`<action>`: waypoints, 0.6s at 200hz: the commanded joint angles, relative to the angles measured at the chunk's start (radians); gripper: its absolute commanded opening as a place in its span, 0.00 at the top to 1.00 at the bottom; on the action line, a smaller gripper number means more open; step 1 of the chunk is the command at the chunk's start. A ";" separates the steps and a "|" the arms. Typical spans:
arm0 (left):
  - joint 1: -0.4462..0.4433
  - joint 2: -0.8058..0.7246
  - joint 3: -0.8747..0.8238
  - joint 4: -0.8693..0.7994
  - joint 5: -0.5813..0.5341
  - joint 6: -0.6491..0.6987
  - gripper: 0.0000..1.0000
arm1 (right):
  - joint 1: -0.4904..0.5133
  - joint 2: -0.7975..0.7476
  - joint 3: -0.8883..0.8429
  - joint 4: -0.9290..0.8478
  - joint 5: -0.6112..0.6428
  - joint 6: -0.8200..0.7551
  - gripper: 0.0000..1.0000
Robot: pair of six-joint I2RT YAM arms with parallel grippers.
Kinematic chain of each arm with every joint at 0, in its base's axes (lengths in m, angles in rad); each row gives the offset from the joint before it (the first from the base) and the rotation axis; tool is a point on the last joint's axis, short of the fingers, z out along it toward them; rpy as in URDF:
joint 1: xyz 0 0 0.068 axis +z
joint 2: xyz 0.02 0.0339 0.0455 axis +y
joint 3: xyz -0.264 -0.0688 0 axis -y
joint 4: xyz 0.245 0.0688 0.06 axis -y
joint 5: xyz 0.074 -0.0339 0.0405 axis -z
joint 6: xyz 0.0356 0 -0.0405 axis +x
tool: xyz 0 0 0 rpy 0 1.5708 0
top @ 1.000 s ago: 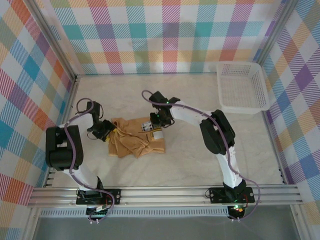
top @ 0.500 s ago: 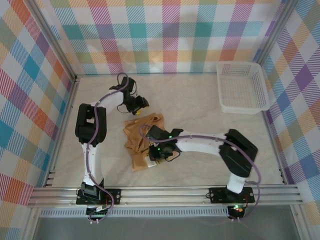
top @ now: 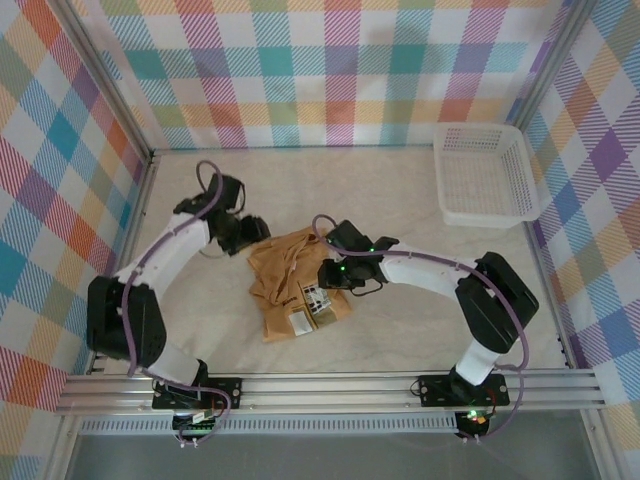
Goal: Fold the inside-out t-shirt
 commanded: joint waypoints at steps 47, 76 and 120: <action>-0.231 -0.156 -0.244 0.021 -0.041 -0.120 0.43 | -0.004 0.021 -0.005 0.025 -0.048 0.018 0.69; -0.254 -0.066 -0.251 0.079 -0.033 -0.132 0.45 | -0.002 0.034 -0.018 0.051 -0.093 0.052 0.69; -0.261 0.061 -0.188 0.061 -0.094 -0.100 0.69 | 0.011 0.066 -0.057 0.088 -0.116 0.083 0.70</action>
